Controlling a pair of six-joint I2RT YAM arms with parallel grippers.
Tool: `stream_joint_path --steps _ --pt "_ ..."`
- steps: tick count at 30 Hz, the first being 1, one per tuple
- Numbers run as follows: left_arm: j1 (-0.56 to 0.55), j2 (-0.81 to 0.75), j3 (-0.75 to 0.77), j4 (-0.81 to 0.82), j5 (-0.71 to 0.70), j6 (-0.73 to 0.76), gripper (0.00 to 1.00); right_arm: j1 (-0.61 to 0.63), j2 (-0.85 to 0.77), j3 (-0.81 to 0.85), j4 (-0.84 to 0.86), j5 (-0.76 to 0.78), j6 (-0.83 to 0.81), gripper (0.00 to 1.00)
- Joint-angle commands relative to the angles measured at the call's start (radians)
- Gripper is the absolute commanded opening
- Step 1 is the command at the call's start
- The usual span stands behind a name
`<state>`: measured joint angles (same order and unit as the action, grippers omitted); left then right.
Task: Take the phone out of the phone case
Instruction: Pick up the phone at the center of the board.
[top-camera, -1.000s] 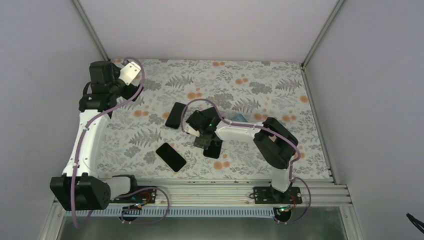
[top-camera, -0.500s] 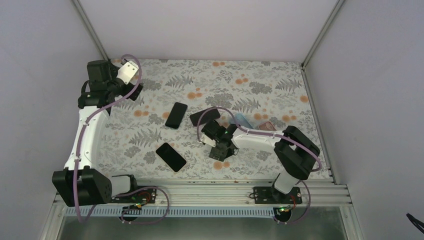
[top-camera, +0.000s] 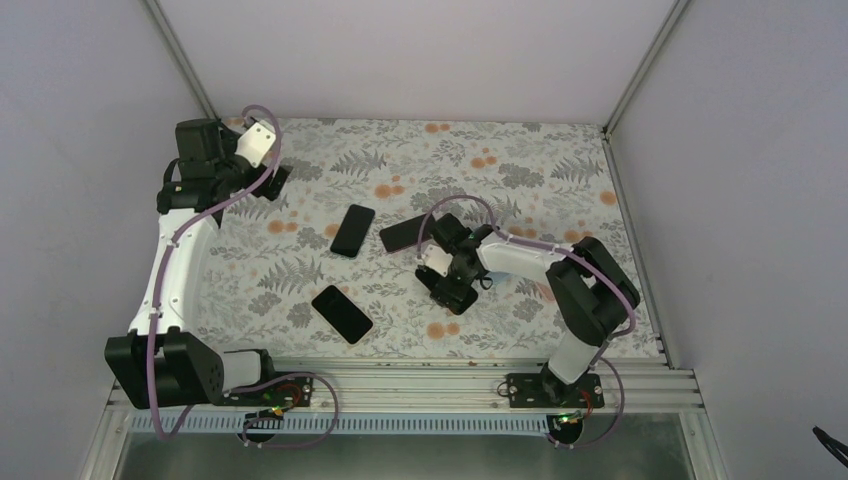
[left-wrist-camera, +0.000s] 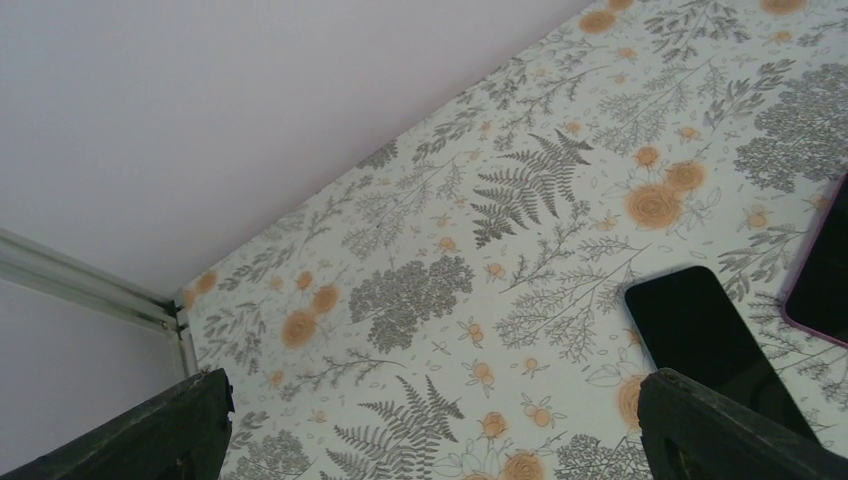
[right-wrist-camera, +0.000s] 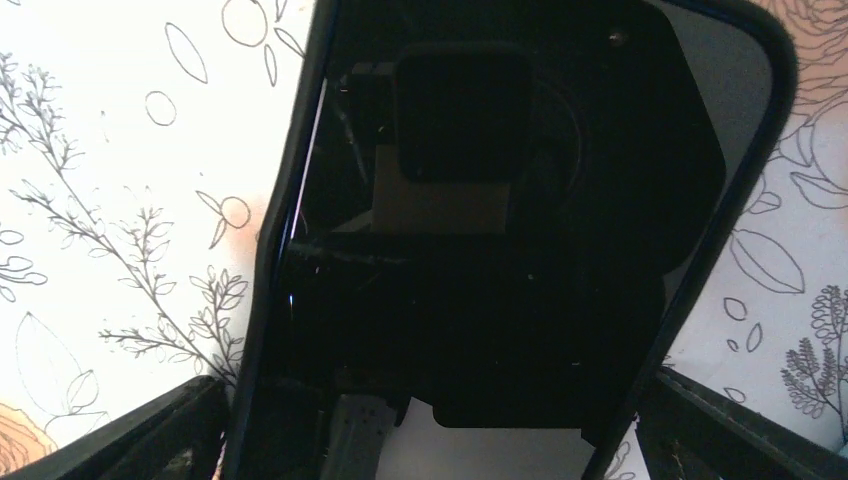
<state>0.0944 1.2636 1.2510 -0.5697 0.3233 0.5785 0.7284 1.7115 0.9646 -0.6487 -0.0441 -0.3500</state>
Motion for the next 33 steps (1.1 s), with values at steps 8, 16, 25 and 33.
stream_joint_path --steps 8,16,25,33 --pt "0.005 0.114 0.085 -0.185 0.131 0.003 1.00 -0.029 0.171 -0.049 -0.051 0.117 -0.006 0.81" --pt "-0.086 0.276 0.164 -0.472 0.403 0.096 1.00 -0.022 -0.032 0.033 -0.006 0.151 0.000 0.62" --pt "-0.265 0.555 0.344 -0.712 0.555 0.125 1.00 0.039 -0.134 0.205 0.019 0.209 -0.031 0.59" --pt "-0.309 0.751 0.529 -0.787 0.648 0.071 1.00 0.099 -0.063 0.352 0.035 0.229 -0.053 0.62"
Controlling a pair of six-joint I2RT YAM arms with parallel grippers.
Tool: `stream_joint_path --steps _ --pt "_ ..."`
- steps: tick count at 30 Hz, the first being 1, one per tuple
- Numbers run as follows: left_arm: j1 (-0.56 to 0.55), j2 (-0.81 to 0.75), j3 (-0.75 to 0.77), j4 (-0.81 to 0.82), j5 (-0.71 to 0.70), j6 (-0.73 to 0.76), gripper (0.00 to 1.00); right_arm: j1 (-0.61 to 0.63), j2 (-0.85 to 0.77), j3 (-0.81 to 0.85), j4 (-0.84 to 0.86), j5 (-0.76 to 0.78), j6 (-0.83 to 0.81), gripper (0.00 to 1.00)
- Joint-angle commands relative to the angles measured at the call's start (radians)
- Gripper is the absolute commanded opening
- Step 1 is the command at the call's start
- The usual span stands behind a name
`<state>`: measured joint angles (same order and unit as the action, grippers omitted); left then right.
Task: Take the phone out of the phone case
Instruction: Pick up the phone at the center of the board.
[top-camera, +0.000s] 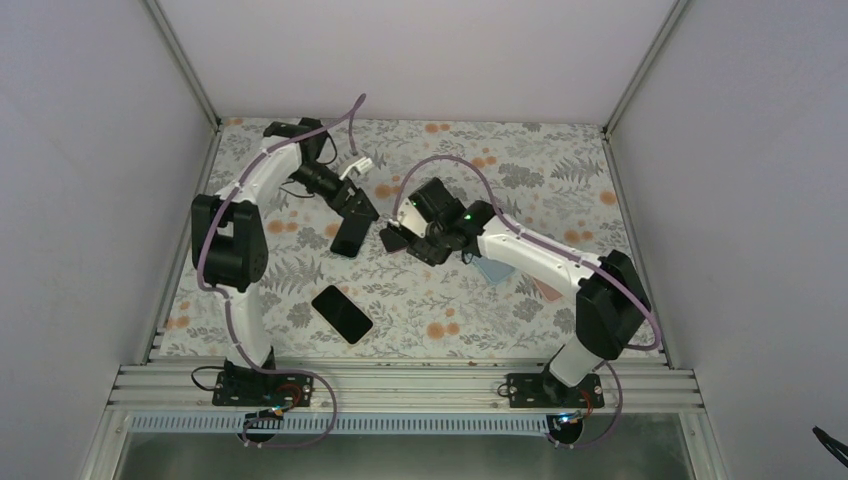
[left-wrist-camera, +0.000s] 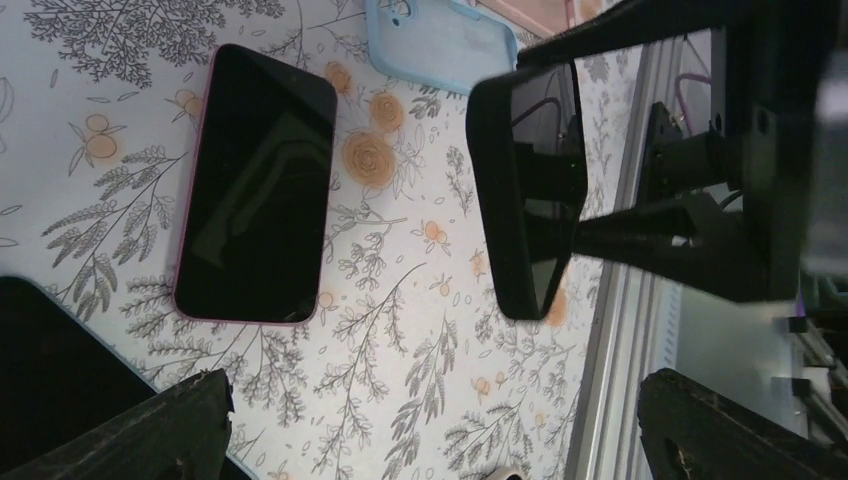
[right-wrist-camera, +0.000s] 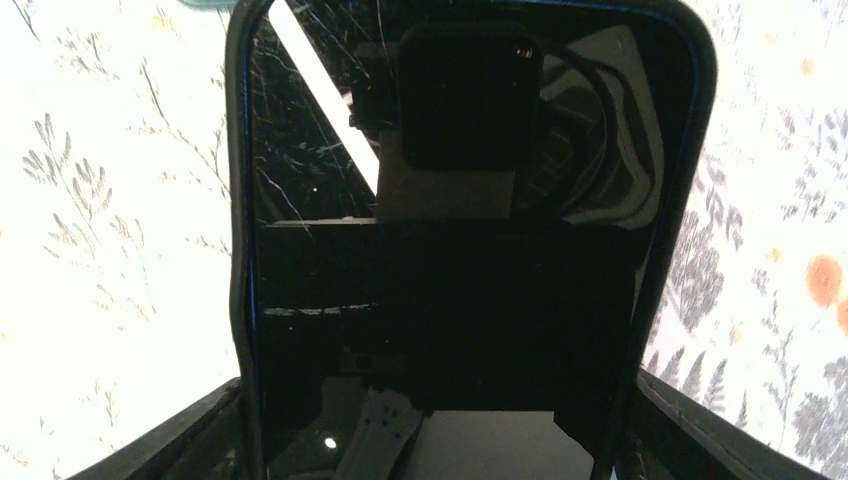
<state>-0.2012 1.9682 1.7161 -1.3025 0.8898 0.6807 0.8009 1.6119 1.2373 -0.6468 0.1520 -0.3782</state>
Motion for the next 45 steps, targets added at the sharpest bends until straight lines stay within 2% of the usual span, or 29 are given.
stream_joint_path --steps 1,6,9,13,22,24,25,27,29,34,36,39,45 --pt "-0.017 0.060 0.076 -0.054 0.094 -0.039 0.99 0.035 0.043 0.094 0.036 0.036 -0.028 0.62" --pt "-0.047 0.107 0.113 -0.055 0.103 -0.074 0.98 0.058 0.108 0.170 0.043 0.035 -0.035 0.62" --pt "-0.052 0.125 0.129 -0.055 0.146 -0.084 0.89 0.071 0.127 0.188 0.059 0.048 -0.042 0.61" --pt "-0.068 0.126 0.120 -0.055 0.156 -0.088 0.63 0.078 0.148 0.206 0.075 0.067 -0.044 0.61" --pt "-0.079 0.102 0.062 -0.057 0.187 -0.077 0.19 0.078 0.132 0.225 0.089 0.080 -0.042 0.61" --pt "-0.081 0.100 0.061 -0.057 0.186 -0.072 0.04 0.077 0.120 0.225 0.071 0.055 -0.044 0.72" --pt "-0.082 0.094 0.063 -0.057 0.187 -0.066 0.03 0.078 0.111 0.221 0.058 0.035 -0.044 0.85" --pt "-0.081 0.077 0.069 -0.057 0.173 -0.049 0.02 0.074 0.086 0.214 -0.006 -0.031 -0.052 0.95" --pt "-0.083 0.049 0.076 -0.057 0.145 -0.020 0.02 0.058 0.063 0.215 -0.079 -0.119 -0.059 0.99" --pt "-0.083 -0.062 0.072 -0.055 0.045 0.099 0.02 -0.040 -0.020 0.198 -0.214 -0.326 -0.105 1.00" --pt "-0.093 -0.113 0.046 -0.055 -0.046 0.164 0.02 -0.084 -0.042 0.187 -0.256 -0.390 -0.134 1.00" --pt "-0.101 -0.183 -0.002 -0.055 -0.117 0.248 0.02 -0.121 -0.060 0.166 -0.278 -0.434 -0.167 0.99" --pt "-0.158 -0.286 -0.058 -0.055 -0.164 0.297 0.02 -0.172 -0.031 0.185 -0.292 -0.499 -0.201 0.96"
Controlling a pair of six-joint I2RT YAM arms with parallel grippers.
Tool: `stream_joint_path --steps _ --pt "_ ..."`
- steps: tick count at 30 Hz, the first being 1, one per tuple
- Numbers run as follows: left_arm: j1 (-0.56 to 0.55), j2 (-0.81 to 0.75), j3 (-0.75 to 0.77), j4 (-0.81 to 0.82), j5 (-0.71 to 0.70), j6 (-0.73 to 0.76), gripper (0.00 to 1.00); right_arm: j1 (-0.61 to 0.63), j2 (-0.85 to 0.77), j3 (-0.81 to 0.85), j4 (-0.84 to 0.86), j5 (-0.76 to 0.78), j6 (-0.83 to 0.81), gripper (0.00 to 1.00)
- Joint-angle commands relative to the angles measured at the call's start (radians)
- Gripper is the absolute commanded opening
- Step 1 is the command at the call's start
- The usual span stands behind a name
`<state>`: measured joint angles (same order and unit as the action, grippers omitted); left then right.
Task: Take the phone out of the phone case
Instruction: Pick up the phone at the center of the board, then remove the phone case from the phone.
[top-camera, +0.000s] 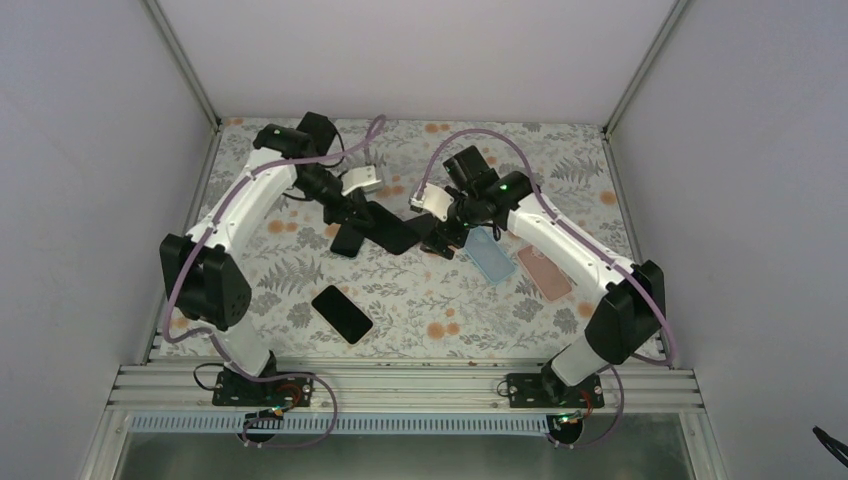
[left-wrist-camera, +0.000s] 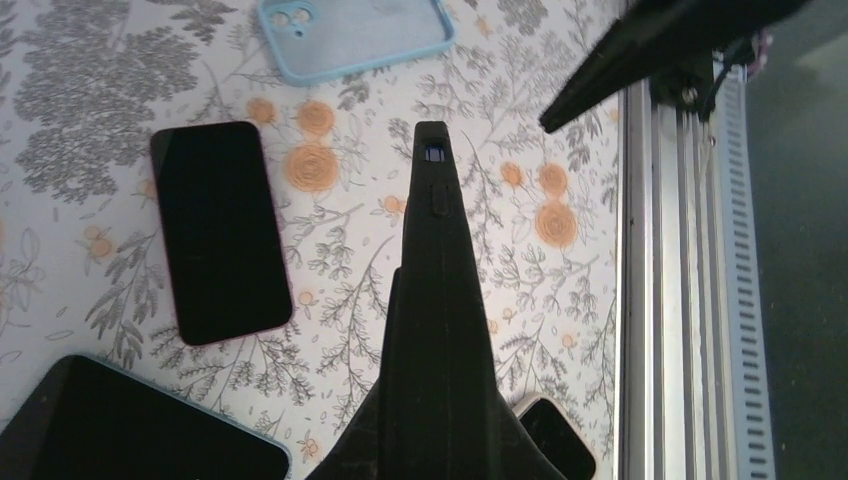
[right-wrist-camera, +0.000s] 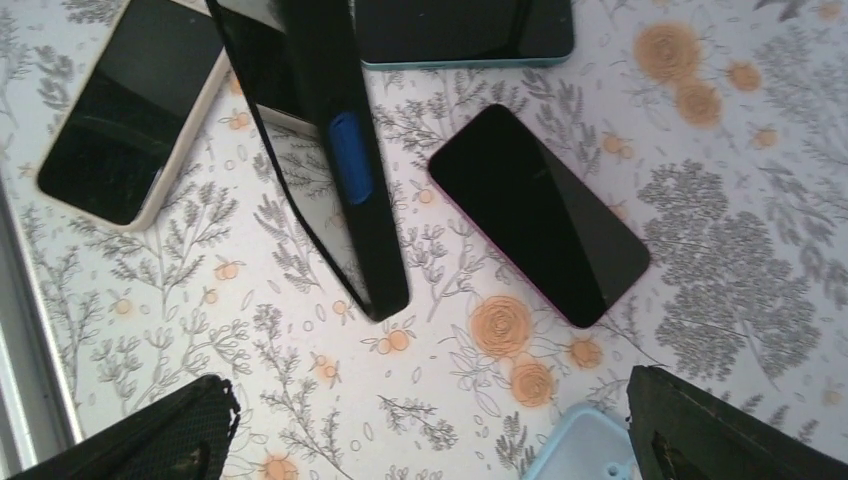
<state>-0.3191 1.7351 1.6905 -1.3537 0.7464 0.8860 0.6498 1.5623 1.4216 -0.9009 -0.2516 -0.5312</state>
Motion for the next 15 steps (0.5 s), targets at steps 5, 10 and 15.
stream_joint_path --steps 5,10,15 --pt "-0.082 -0.113 -0.037 -0.005 -0.027 0.088 0.02 -0.038 0.052 0.012 -0.044 -0.111 -0.075 0.92" --pt "-0.107 -0.137 -0.010 -0.005 -0.038 0.068 0.02 -0.060 0.088 0.017 -0.057 -0.152 -0.092 0.88" --pt "-0.130 -0.149 -0.007 -0.005 -0.034 0.063 0.02 -0.084 0.094 0.016 -0.038 -0.164 -0.097 0.86"
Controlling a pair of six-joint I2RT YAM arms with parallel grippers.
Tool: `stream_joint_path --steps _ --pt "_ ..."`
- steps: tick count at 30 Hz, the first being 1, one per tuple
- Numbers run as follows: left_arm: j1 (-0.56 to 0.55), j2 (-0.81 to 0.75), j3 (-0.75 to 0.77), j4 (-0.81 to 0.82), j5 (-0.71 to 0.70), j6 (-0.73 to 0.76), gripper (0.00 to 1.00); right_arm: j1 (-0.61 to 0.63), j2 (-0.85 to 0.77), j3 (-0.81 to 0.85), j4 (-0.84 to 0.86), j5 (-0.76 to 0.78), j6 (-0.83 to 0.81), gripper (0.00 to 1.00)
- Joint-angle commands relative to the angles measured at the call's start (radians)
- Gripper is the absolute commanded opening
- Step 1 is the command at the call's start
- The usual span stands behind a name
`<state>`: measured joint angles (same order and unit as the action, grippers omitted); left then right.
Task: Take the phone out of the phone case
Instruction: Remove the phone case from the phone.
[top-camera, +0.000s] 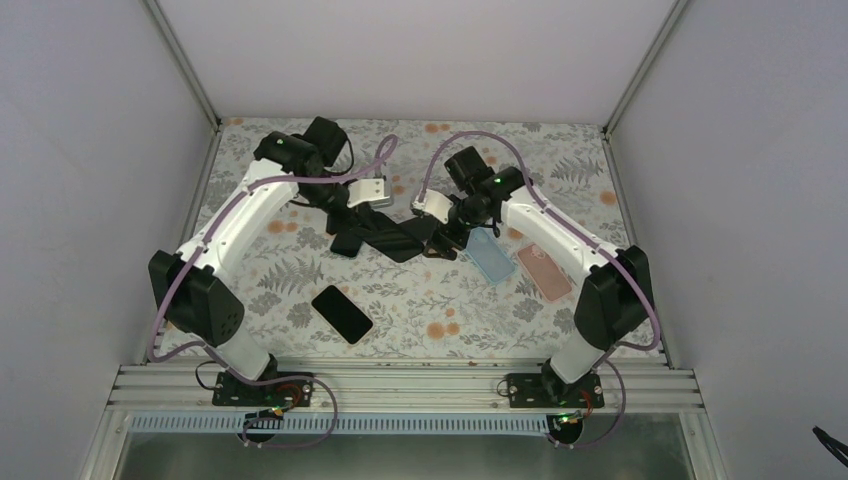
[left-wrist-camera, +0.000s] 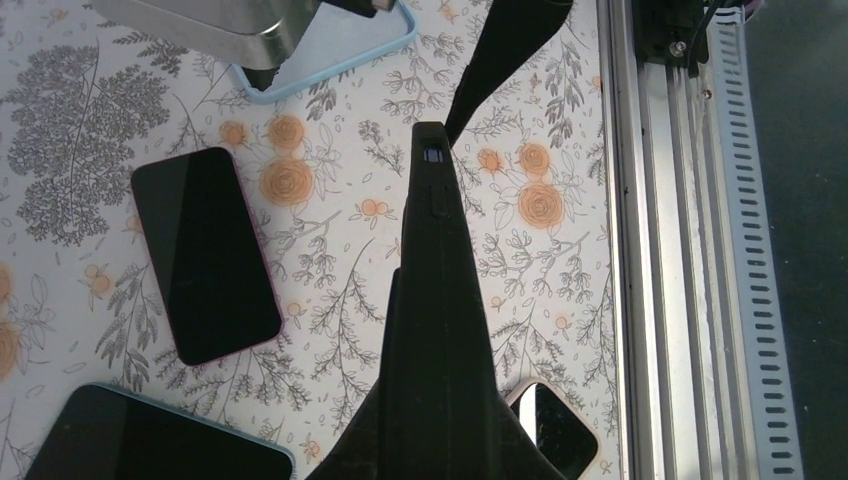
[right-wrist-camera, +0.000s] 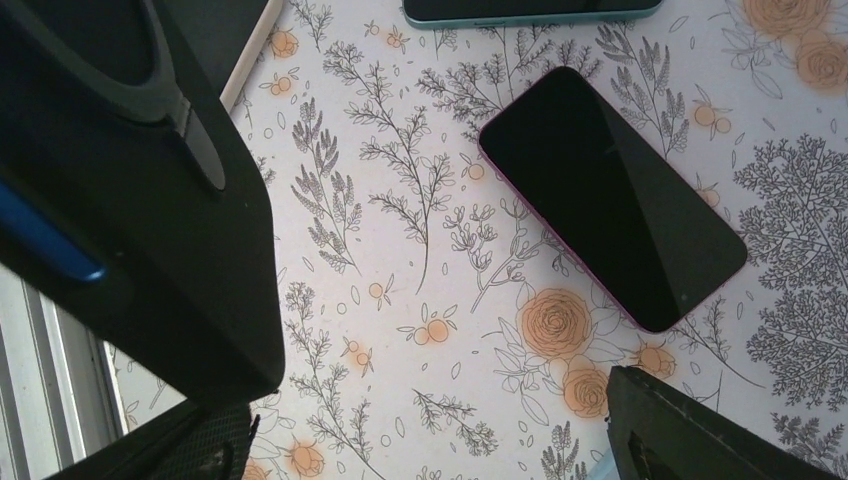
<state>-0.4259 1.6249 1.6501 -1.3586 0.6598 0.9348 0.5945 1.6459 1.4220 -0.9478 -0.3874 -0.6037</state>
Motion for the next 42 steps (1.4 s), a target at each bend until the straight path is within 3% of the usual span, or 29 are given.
stream_joint_path --steps 1,22,30,42 --pt "-0.029 -0.040 0.033 0.000 0.057 0.013 0.02 -0.034 0.025 0.022 0.008 -0.031 -0.025 0.85" --pt "-0.131 -0.122 0.003 -0.001 0.114 -0.005 0.02 -0.091 0.113 0.113 0.043 0.039 -0.045 0.78" --pt "-0.150 -0.087 0.008 0.000 0.102 -0.005 0.02 -0.102 0.116 0.182 -0.005 0.019 -0.058 0.77" --pt "-0.121 -0.045 0.064 0.001 0.024 0.004 0.02 -0.068 -0.123 0.038 -0.234 -0.055 -0.132 0.78"
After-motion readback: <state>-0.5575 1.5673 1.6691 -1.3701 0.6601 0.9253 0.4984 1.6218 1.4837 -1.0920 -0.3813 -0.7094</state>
